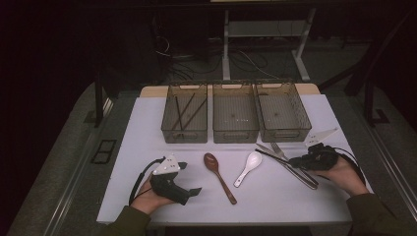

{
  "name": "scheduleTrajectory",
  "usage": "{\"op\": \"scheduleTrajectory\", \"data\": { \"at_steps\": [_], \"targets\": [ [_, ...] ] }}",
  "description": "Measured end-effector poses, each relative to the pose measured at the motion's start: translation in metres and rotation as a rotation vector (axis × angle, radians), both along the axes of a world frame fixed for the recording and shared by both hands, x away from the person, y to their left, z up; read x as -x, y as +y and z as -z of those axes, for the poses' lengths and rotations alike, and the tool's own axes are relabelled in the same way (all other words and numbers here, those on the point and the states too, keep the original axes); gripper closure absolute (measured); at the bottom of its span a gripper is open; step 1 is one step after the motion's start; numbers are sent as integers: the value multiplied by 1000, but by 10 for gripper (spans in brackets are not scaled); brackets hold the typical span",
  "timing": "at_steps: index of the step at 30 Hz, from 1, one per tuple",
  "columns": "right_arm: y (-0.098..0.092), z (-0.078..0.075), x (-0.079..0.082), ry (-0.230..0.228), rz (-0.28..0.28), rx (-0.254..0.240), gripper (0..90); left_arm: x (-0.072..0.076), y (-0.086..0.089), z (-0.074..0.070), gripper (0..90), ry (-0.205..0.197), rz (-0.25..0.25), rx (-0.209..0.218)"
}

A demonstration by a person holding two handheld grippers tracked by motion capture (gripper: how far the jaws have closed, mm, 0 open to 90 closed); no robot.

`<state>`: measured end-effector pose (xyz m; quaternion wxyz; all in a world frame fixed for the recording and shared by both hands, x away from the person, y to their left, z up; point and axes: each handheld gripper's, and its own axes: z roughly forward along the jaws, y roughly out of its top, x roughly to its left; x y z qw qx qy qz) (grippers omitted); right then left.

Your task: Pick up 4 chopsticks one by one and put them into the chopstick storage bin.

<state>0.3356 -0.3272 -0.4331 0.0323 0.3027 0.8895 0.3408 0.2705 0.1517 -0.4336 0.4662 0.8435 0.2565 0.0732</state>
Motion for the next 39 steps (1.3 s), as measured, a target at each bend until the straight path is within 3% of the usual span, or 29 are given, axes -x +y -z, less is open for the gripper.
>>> {"op": "scheduleTrajectory", "data": {
  "at_steps": [16, 26, 39],
  "targets": [
    [-9, -17, 4, -25, 10, -87, 854, -1, 1, 1, 0, -3, 4, 1],
    [-3, -33, 5, -42, 16, -154, 853, -1, 1, 2, 0, -5, 3, 2],
    [12, -45, 0, -66, 16, -174, 853, 0, -1, 2, 0, -6, 11, 0]
  ]
}}
